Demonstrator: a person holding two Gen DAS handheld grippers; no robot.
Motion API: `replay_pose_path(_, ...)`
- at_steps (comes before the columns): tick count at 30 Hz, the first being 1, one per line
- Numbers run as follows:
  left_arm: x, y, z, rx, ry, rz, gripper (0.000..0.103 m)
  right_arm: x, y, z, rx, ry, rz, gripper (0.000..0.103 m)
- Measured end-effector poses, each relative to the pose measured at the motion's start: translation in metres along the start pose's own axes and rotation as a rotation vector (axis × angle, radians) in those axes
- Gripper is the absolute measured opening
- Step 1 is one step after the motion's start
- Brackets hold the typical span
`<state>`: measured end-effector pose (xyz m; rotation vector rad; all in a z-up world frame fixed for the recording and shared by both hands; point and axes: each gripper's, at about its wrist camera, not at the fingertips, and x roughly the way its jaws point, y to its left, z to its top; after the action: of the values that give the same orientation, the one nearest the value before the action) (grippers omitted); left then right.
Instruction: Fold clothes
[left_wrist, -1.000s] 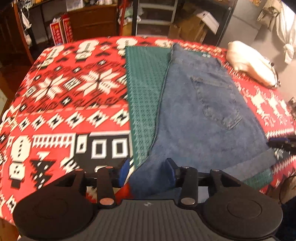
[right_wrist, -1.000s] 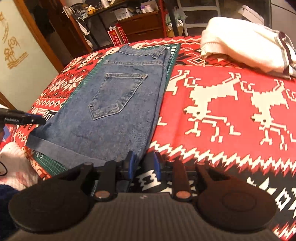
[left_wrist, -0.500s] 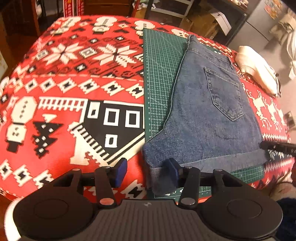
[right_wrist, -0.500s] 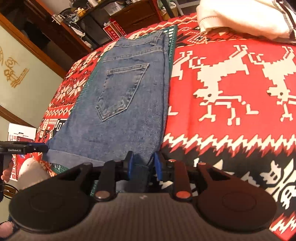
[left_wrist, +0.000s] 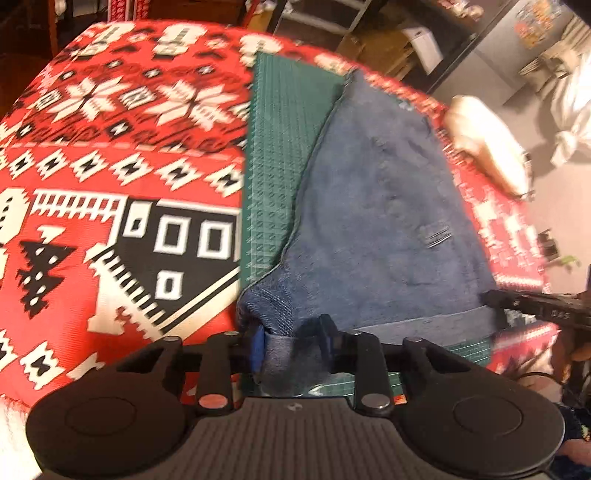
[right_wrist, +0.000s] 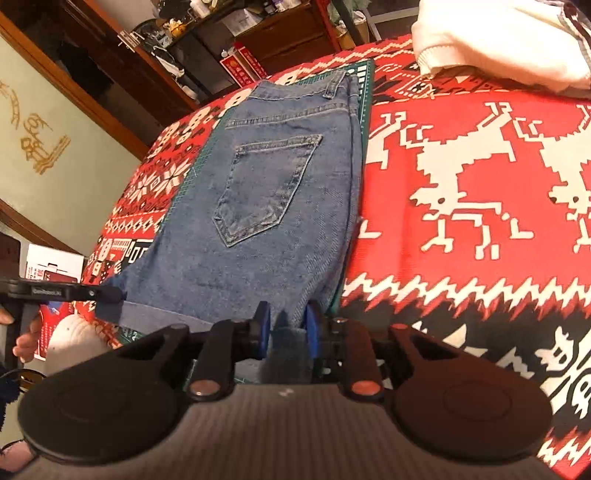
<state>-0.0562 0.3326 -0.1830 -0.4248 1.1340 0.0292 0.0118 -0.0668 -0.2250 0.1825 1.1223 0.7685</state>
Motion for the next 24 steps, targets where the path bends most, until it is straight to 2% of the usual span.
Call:
replay_pose_path(3, 0.005, 0.002, -0.001, -0.009, 0.01, 0.022, 0.033, 0.003, -0.004, 0.001, 0.015, 0.009, 0.01, 0.024)
replay_pose_path(6, 0.004, -0.001, -0.003, -0.005, -0.018, 0.032, 0.017, 0.003, -0.008, 0.0, 0.028, 0.006, 0.021, 0.024)
replay_pose_path(7, 0.003, -0.004, -0.003, 0.01, -0.027, 0.048, 0.015, 0.003, -0.009, 0.0, 0.03, 0.005, 0.021, 0.02)
replay_pose_path(8, 0.002, -0.008, -0.004, 0.035, -0.032, 0.063, 0.015, 0.003, -0.008, 0.0, 0.021, 0.005, 0.013, 0.016)
replay_pose_path(12, -0.008, -0.015, -0.007, 0.1, -0.045, 0.112, 0.013, 0.002, 0.008, 0.0, -0.073, 0.011, -0.017, 0.013)
replay_pose_path(15, -0.014, -0.004, -0.007, 0.065, -0.04, 0.103, 0.013, 0.002, 0.017, -0.002, -0.099, 0.029, 0.003, 0.012)
replay_pose_path(24, -0.02, 0.0, -0.027, 0.062, -0.012, 0.101, 0.012, -0.01, 0.015, -0.021, -0.086, 0.062, 0.016, 0.012)
